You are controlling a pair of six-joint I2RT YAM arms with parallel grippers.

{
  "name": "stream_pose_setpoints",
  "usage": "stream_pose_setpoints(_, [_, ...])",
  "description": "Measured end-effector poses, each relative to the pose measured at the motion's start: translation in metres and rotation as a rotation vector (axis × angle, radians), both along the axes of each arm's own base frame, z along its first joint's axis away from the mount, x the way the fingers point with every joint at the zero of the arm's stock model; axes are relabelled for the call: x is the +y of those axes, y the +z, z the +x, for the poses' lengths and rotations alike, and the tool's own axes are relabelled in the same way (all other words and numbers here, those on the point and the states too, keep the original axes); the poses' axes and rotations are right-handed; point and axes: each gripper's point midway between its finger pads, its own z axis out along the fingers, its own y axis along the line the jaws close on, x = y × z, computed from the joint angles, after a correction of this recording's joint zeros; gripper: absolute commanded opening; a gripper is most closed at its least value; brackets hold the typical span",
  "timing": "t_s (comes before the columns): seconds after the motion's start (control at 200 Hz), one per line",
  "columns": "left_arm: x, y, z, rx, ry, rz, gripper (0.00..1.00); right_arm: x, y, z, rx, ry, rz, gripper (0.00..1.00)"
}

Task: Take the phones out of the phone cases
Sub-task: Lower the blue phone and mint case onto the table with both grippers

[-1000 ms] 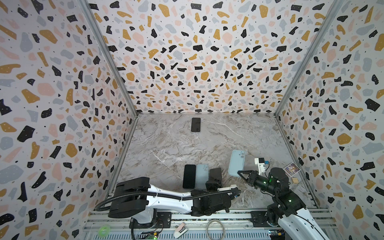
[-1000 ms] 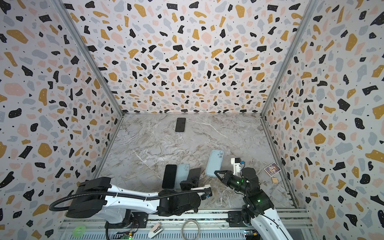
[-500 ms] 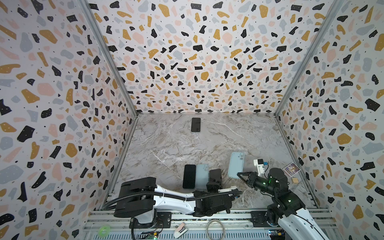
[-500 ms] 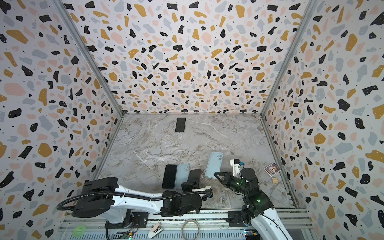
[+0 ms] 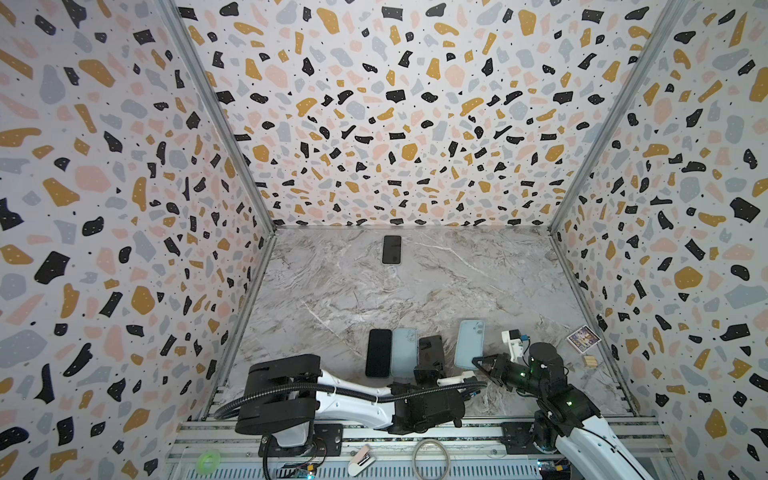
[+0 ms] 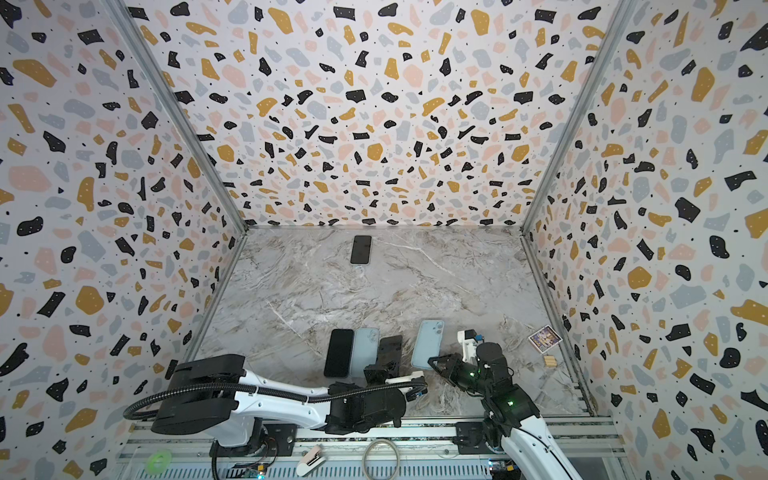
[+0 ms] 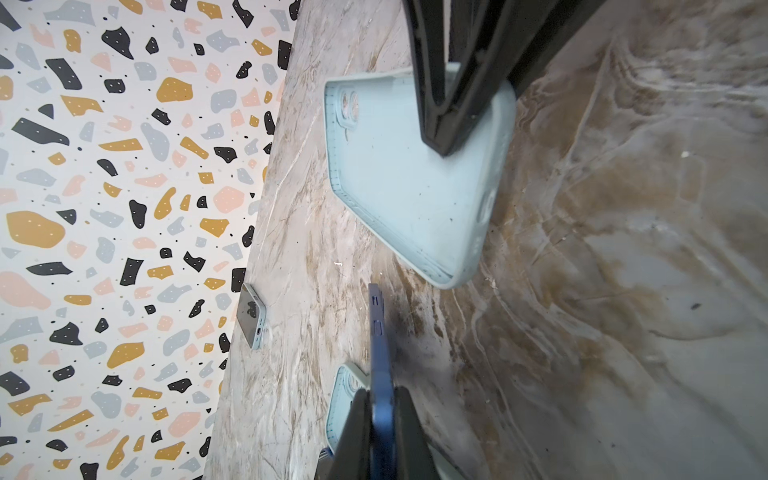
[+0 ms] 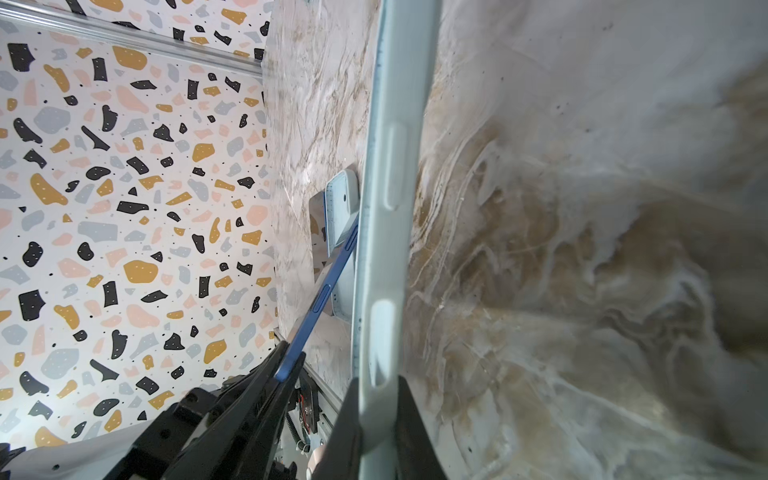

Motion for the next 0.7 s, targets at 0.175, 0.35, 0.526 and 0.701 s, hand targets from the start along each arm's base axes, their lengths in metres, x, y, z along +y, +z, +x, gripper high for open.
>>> stream_pose_setpoints(0.175, [0.0, -0.005, -0.002, 0.021, -0.004, -0.01, 0.16, 0.001, -0.006, 0.002, 0.016, 0.005, -0.014, 0.0])
stream_pose_setpoints(0.35, [0.005, -0.023, -0.007, 0.067, -0.006, 0.003, 0.23, 0.002, -0.01, 0.003, 0.028, 0.014, -0.025, 0.0])
stream_pose_setpoints(0.526, [0.009, -0.031, -0.009, 0.093, -0.002, 0.002, 0.29, 0.003, -0.011, 0.004, 0.024, 0.019, -0.024, 0.0])
stream_pose_setpoints(0.701, [0.008, -0.03, -0.009, 0.1, 0.007, -0.02, 0.34, 0.005, -0.013, 0.005, 0.022, 0.028, -0.02, 0.0])
